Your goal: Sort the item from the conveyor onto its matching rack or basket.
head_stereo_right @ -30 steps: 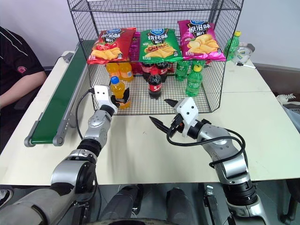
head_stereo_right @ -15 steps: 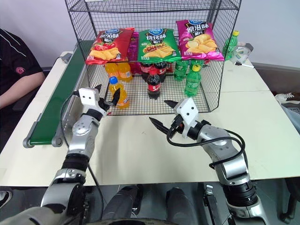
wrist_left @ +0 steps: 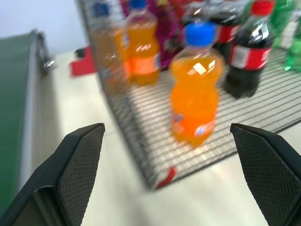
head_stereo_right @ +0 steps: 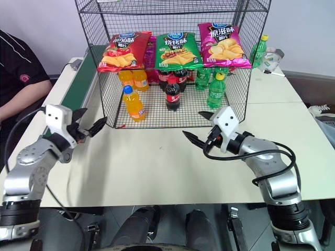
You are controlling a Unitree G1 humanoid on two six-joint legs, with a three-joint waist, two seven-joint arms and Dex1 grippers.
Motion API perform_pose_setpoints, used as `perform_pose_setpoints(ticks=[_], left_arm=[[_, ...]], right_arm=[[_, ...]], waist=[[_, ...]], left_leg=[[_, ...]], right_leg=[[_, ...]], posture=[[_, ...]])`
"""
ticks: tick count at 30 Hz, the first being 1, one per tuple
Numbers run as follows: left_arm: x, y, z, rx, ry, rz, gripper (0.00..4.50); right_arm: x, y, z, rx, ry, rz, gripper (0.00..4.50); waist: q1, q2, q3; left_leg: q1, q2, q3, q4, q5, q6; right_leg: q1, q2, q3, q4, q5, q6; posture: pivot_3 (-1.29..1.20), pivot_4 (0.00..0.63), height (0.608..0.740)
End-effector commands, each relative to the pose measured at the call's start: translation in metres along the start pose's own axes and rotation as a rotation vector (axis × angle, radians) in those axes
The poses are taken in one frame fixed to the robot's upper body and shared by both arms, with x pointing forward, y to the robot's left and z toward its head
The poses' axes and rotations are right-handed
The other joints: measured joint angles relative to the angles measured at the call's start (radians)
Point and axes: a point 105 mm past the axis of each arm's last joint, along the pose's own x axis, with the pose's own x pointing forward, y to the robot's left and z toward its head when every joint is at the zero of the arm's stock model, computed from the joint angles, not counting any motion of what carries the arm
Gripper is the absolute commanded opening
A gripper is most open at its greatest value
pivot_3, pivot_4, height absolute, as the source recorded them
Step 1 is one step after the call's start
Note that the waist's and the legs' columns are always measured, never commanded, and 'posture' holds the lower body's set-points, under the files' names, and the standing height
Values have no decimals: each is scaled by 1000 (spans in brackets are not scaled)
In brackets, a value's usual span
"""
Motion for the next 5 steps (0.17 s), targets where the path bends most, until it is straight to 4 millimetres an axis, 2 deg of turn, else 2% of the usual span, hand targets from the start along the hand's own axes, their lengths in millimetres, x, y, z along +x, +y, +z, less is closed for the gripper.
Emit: perform_pose_setpoints(ticks=[1, 5], left_arm=[[-8, 6, 11, 20, -28, 12, 4462], [-9, 2, 5, 25, -7, -5, 4462]], right_arm=[[-6, -6, 7, -20, -27, -10, 4500], [-4, -3, 6, -18, -28, 0, 4500]], waist=[[-1, 0, 0], [-2, 0, 0]], left_leg=[[0, 0, 0, 0, 0, 0], [0, 0, 0, -1, 0, 0]], right_leg=[[0, 0, 0, -1, 0, 0], [0, 0, 0, -1, 0, 0]], posture=[[0, 150, 740], [0, 150, 740]])
